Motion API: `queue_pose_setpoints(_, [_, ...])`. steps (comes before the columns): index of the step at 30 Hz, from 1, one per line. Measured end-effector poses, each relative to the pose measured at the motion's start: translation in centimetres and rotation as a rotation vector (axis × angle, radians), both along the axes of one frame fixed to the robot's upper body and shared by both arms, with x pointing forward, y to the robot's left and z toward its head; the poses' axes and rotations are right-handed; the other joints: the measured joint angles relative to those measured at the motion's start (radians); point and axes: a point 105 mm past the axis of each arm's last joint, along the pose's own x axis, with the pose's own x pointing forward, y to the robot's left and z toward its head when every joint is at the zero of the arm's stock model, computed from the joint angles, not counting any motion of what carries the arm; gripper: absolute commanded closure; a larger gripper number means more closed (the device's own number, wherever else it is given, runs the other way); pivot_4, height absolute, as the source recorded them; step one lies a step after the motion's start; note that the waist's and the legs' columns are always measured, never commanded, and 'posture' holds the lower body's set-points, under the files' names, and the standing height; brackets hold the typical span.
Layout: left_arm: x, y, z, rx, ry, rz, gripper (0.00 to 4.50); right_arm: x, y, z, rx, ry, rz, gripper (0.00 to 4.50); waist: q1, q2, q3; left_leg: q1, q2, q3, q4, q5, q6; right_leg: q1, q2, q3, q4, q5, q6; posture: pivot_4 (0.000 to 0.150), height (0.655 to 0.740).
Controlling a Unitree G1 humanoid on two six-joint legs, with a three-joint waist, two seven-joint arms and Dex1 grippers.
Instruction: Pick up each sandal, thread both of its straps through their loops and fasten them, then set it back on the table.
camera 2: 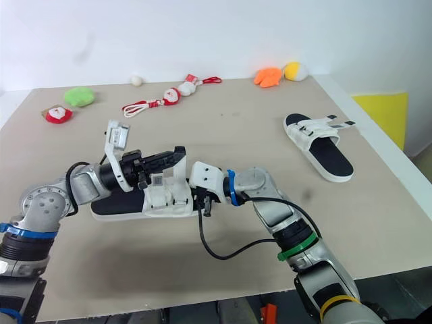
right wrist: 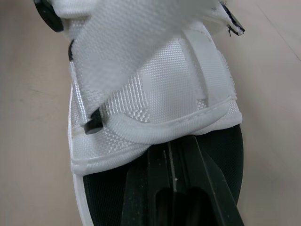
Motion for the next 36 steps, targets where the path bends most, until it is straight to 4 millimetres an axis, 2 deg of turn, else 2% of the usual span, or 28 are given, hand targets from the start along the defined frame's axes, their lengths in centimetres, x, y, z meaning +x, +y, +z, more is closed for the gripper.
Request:
queue_pose_setpoints(4, [0.4,0.0,-0.3,0.007,0.029,0.018,4.41,0.0,0.0,0.0,0.0,0.0,-0.001,4.5,0.0,0.0,0.0,0.0,0.0,0.0,0.0,0.0,0.0,0.0,0.0,0.0,0.0,0.0,0.0,0.15,0.74])
queue_pose_setpoints(15, [1.8,1.8,-2.2,0.023,0.153,0.152,4.41,-0.2,0.0,-0.2,0.007,-0.004,-0.009,4.5,0.0,0.0,0.0,0.0,0.0,0.0,0.0,0.0,0.0,0.0,0.0,0.0,0.0,0.0,0.0,0.15,0.74])
queue_pose_setpoints(21, [2.6,2.6,-4.0,0.005,0.288,0.224,4.41,-0.1,0.0,-0.2,0.007,-0.002,-0.01,4.5,0.0,0.0,0.0,0.0,-0.001,-0.001,0.001,0.0,0.0,0.0,0.0,0.0,0.0,0.0,0.0,0.15,0.74])
queue_pose_setpoints(31, [2.7,3.1,-5.0,-0.032,0.4,0.236,4.41,-0.1,0.1,-0.2,0.006,-0.001,-0.008,4.5,0.0,0.0,0.0,0.0,-0.001,-0.001,0.0,0.0,-0.001,0.0,0.0,0.0,0.0,0.001,0.001,0.15,0.74])
queue_pose_setpoints(36, [2.8,3.1,-5.7,0.018,0.403,0.255,4.41,-0.1,0.0,-0.2,0.005,-0.001,-0.008,4.5,0.0,0.0,0.0,0.0,-0.001,-0.001,0.0,0.0,-0.001,0.0,0.0,0.0,0.0,0.001,0.001,0.15,0.74])
